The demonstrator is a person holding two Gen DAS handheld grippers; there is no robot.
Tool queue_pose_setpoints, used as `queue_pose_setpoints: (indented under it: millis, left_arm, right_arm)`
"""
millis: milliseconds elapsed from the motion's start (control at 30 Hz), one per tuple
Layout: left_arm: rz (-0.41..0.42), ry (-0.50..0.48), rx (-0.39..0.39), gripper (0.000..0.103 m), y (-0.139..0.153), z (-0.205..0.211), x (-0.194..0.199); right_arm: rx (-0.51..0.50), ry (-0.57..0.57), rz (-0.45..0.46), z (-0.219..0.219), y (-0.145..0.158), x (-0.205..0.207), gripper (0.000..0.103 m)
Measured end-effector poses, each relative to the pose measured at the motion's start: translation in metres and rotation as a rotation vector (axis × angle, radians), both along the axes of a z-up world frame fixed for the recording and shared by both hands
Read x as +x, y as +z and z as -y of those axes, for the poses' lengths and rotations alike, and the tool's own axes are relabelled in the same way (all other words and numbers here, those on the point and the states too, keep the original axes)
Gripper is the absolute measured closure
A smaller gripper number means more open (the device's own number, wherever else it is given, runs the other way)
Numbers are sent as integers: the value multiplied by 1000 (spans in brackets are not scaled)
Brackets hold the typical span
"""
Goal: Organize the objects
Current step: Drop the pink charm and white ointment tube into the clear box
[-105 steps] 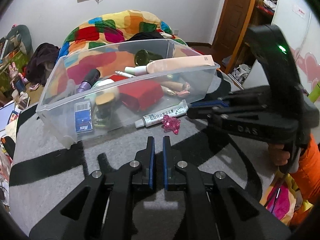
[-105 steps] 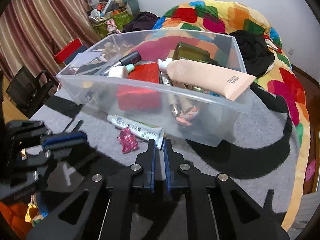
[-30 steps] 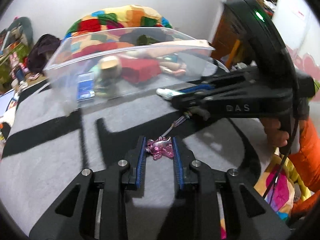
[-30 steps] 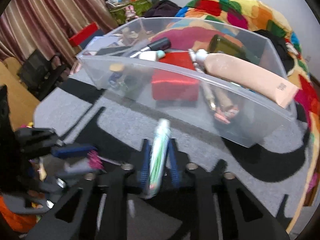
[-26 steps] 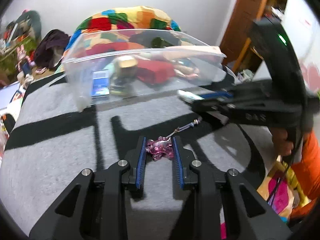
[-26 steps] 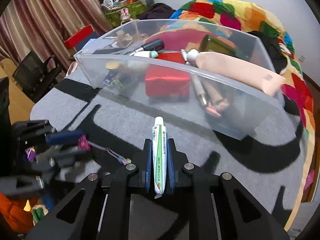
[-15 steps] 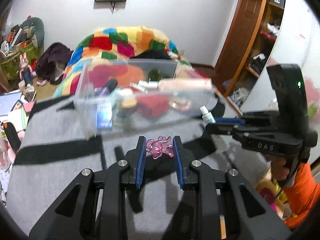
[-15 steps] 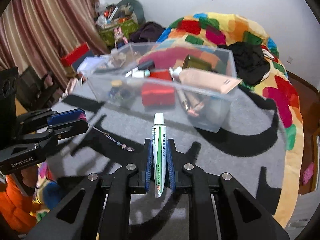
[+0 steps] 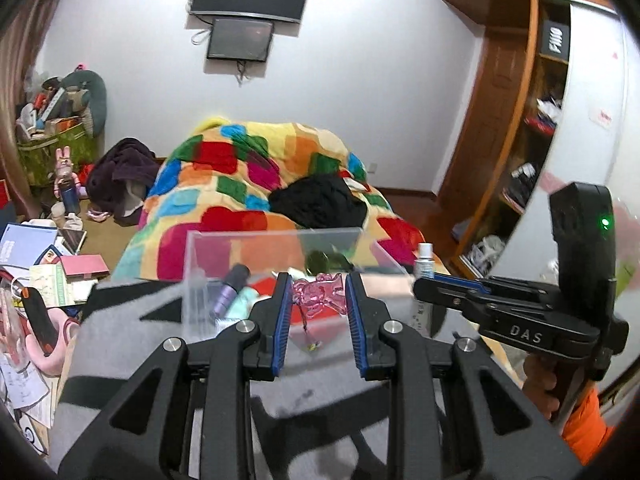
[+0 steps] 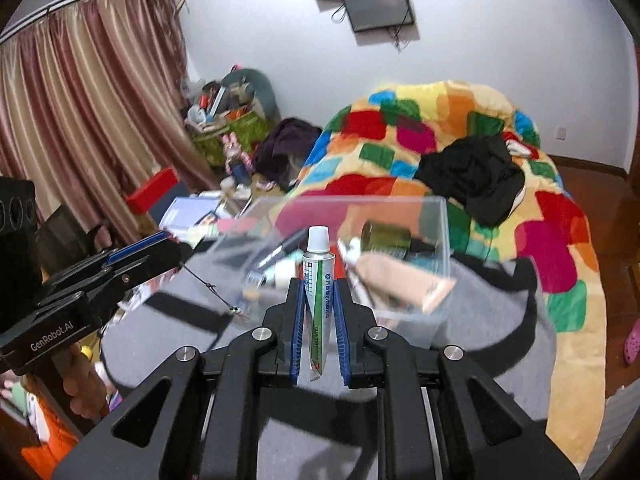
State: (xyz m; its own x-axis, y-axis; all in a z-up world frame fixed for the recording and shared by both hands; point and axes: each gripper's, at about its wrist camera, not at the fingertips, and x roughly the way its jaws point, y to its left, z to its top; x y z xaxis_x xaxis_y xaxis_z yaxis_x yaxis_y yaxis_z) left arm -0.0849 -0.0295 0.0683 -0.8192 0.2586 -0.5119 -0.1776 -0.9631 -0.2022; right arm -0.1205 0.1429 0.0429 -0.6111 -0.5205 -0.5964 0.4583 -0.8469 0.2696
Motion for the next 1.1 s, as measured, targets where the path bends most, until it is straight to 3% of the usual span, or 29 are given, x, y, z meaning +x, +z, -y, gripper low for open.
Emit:
queue_pose_setpoints:
  millis: [200,467,833,1100]
  left_arm:
    - [-11,53,16,77,0,15,-16]
    - [66,101,30,77,-29,29,-49]
    - [195,98,64,77,-61,34,-73]
    - [160,61,22,76,-51,22,-59]
  right_arm:
    - [68,-71,-60,9,8,-16,90]
    - [199,-129,-56,22,-17,-45,90]
    - [202,-33,8,46,-33,-59,86]
    - [179,14,34,41,-38,-48,82]
